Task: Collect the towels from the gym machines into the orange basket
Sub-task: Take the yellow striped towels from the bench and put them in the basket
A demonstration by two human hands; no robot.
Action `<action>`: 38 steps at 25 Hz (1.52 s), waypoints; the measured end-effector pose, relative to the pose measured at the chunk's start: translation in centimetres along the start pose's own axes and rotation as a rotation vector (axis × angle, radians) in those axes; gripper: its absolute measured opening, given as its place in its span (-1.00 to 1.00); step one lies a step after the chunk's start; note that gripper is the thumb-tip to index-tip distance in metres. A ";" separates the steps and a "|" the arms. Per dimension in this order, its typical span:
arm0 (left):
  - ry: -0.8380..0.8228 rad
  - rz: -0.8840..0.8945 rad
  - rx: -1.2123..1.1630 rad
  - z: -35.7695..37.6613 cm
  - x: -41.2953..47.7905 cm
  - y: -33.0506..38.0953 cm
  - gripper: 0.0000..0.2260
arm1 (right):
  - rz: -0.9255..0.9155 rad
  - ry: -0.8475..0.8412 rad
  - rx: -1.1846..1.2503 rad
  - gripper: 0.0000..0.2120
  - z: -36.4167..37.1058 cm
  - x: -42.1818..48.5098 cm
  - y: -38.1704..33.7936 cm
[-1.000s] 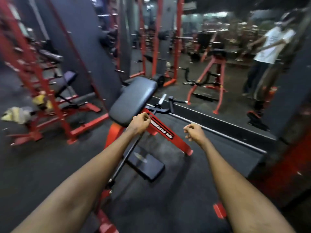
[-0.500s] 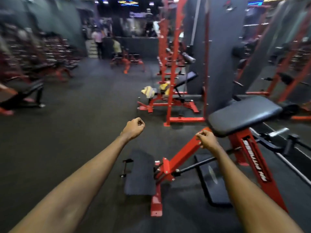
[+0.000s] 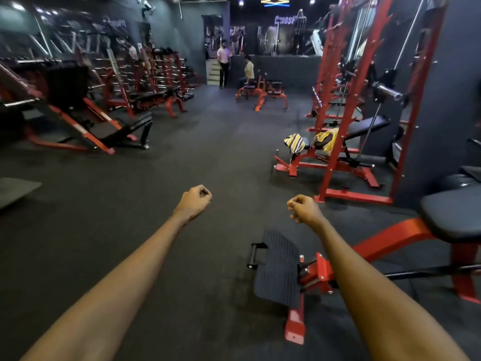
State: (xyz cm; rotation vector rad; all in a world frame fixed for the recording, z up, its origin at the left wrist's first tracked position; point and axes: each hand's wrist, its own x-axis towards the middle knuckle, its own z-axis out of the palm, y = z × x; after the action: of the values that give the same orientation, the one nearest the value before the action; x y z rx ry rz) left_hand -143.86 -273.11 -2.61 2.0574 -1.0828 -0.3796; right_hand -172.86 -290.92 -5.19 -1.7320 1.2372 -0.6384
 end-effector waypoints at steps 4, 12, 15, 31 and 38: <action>-0.006 0.008 -0.028 -3.6 2.9 -4.6 -0.91 | -0.034 0.003 -0.012 -0.84 7.8 1.4 -2.7; -0.075 -0.061 -0.094 -5.0 12.6 -13.6 -0.89 | 0.044 -0.028 -0.103 -0.86 16.5 10.4 -2.8; -0.096 -0.070 -0.097 -4.2 19.5 -16.2 -0.91 | 0.050 -0.015 -0.102 -0.87 18.8 17.4 -3.3; -0.200 -0.008 -0.161 -0.3 65.8 -17.3 -0.90 | 0.145 0.117 -0.032 -0.83 24.9 57.1 -11.7; -0.350 0.080 -0.179 4.2 87.5 -16.8 -0.88 | 0.231 0.245 -0.004 -0.83 27.7 73.6 -14.0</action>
State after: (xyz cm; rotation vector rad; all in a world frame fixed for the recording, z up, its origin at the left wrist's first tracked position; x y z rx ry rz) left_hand -84.54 -339.25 -10.46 1.8240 -1.2814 -0.7887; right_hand -116.92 -347.43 -12.17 -1.5162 1.5818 -0.7243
